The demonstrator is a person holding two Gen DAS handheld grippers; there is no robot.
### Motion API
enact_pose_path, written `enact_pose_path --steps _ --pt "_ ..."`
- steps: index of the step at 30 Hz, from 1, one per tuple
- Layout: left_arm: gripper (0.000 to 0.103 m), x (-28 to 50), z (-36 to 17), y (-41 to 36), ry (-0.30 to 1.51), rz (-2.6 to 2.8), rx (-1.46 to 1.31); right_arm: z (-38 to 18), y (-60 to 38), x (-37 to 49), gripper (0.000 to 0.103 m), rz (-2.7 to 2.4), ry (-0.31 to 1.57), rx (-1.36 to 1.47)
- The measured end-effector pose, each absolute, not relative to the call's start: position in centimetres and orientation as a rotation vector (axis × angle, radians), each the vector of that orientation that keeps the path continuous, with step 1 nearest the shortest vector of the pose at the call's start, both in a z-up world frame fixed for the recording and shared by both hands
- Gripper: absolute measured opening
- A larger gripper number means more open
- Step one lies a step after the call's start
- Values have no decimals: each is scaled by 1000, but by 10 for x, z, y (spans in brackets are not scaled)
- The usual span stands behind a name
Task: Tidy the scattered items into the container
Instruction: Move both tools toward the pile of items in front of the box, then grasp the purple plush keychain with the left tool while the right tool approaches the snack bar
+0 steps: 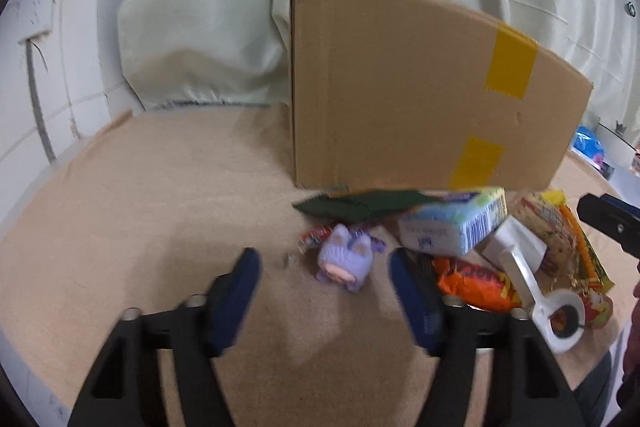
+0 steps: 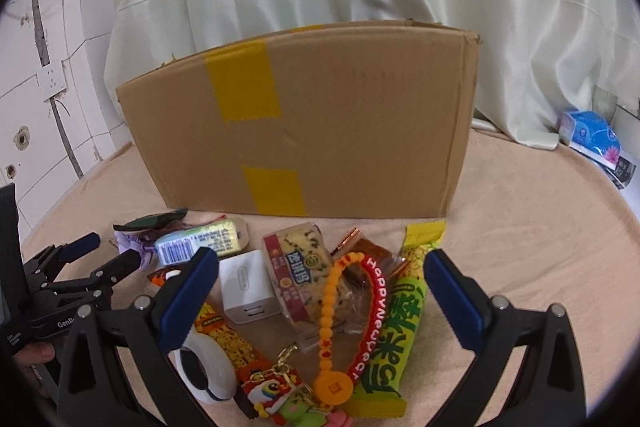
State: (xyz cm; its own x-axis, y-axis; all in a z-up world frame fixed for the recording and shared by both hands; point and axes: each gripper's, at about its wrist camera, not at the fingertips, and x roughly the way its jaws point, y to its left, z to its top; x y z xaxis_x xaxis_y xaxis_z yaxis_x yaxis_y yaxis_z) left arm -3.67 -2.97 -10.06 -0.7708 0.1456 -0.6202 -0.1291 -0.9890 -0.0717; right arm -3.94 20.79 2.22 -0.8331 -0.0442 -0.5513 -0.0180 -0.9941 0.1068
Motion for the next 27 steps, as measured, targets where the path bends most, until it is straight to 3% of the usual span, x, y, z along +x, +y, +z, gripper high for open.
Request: enact_pose_path --steps 6,7,8,27 --pt "56 -41 -106 -28 -77 2786 -995 20 207 -41 103 -2977 -174 901" --pt "47 -41 -106 -28 -84 2787 -1000 19 207 -41 103 -2974 -175 903" --pt "44 -40 -105 -28 -91 2781 -999 18 207 -42 103 -2971 -177 908" --pt "45 -23 -97 -14 -24 2809 -938 19 215 -40 103 -2968 -211 902"
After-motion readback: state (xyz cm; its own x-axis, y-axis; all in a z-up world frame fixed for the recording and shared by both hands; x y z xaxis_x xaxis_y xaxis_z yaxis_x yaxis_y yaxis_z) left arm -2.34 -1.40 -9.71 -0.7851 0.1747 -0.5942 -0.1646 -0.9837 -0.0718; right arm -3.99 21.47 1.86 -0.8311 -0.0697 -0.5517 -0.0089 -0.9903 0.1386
